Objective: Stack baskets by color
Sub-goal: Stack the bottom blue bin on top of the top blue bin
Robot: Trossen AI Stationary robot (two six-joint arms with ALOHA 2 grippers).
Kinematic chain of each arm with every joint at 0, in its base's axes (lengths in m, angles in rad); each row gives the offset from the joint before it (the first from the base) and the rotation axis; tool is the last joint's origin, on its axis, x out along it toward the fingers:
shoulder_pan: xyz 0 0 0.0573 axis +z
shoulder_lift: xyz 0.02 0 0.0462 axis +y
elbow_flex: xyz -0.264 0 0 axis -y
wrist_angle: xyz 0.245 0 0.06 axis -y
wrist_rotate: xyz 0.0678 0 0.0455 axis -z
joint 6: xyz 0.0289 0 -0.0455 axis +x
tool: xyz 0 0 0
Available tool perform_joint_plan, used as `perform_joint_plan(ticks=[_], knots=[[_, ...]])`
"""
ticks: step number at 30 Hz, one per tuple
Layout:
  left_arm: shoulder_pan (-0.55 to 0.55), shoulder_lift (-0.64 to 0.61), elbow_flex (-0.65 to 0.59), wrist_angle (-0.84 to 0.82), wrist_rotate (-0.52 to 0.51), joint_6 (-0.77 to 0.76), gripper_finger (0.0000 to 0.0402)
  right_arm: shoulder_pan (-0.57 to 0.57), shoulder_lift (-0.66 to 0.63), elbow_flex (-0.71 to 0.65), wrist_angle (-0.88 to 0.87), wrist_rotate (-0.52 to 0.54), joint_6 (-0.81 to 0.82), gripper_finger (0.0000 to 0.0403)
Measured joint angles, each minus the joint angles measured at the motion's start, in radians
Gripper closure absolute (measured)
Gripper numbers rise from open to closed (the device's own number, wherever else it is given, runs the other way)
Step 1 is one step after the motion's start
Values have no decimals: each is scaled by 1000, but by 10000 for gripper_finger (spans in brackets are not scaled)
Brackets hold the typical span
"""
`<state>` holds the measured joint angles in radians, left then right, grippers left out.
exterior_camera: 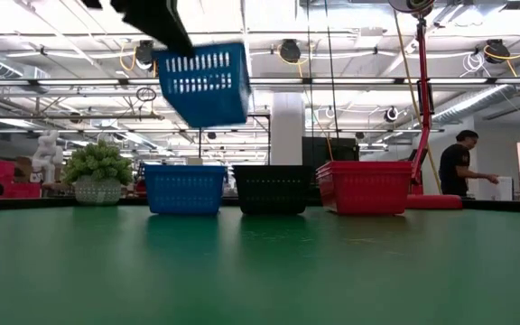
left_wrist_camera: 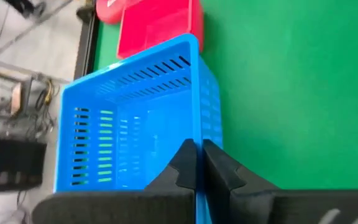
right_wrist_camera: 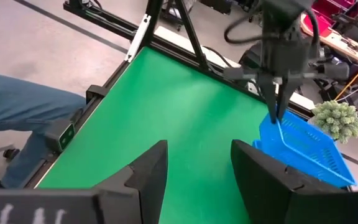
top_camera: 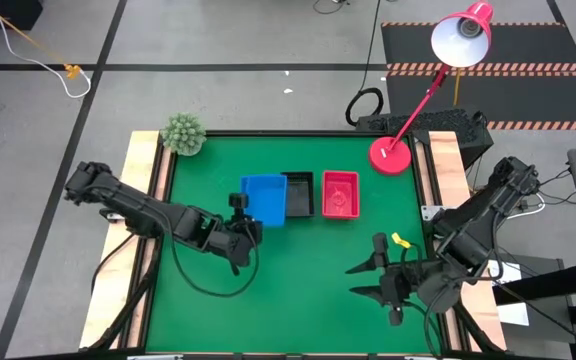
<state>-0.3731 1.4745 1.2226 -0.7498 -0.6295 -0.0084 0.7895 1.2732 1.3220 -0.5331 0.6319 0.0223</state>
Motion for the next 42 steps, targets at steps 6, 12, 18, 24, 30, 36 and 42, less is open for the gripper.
perform_joint_plan(ticks=[6, 12, 18, 24, 30, 36, 42], knots=[[49, 0, -52, -5, 0, -36, 389, 0, 0, 0, -2, 0, -7, 234], [87, 1, -110, 6, 0, -56, 395, 0, 0, 0, -2, 0, -30, 234], [111, 2, -173, 67, 1, -54, 388, 0, 0, 0, -2, 0, -63, 234], [135, 2, -225, 110, 2, -53, 392, 0, 0, 0, -2, 0, -87, 234], [139, 2, -265, 174, 25, -10, 383, 0, 0, 0, -2, 0, -91, 234], [147, 2, -277, 210, 27, 25, 393, -1, 0, 0, 0, 0, -95, 234], [170, 2, -277, 209, 36, 14, 356, -1, 0, 0, 6, 0, -94, 234]])
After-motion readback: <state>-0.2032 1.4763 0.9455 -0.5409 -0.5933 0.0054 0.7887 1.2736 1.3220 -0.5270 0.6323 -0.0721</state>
